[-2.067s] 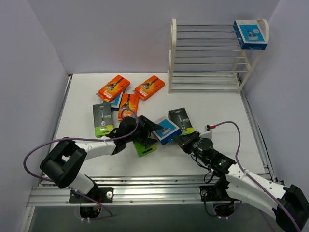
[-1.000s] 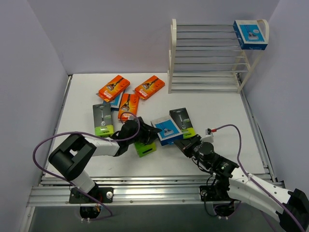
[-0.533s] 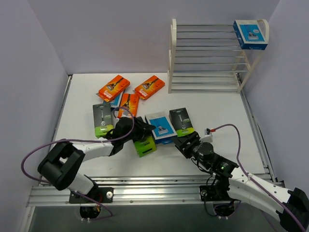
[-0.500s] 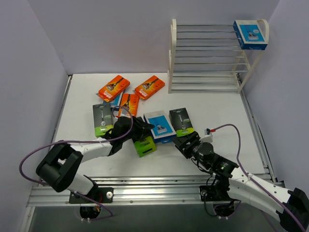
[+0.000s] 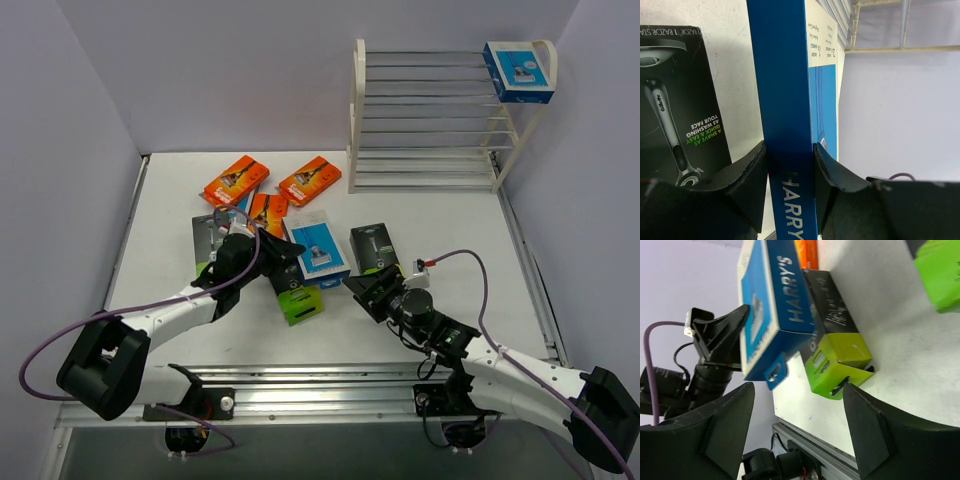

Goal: Place and organize the shaving razors onto the shelf

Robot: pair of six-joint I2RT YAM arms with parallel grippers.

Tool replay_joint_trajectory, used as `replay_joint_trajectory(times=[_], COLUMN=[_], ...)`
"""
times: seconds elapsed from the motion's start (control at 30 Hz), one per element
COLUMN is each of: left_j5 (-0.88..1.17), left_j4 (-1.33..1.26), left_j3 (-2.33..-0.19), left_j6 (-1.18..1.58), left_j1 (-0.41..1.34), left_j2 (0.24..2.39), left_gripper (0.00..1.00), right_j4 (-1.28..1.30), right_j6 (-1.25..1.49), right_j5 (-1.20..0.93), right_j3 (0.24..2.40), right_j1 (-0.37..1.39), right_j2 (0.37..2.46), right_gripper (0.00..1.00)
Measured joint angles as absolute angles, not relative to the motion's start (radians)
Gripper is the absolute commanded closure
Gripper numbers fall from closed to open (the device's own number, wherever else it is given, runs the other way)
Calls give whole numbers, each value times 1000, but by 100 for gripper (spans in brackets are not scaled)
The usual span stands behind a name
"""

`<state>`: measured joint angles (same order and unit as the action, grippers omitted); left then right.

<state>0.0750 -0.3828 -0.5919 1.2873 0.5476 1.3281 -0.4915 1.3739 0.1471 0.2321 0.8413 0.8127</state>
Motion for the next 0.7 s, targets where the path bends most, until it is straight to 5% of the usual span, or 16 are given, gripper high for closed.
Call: replay_joint_trajectory(times=[0.5, 0.7], left_j5=[155, 179], left_j4=[-207, -53], left_j3=[-826, -1069], left_j6=[1064, 962], left_j1=[508, 494], left_j2=[1327, 1359], left_gripper=[78, 98], right_j4=[-561, -479], right_j6=[1275, 1174], right_j5=[131, 97], right_j3=[255, 227], right_j1=[853, 853], right_j2=[817, 738], right_gripper=[34, 32])
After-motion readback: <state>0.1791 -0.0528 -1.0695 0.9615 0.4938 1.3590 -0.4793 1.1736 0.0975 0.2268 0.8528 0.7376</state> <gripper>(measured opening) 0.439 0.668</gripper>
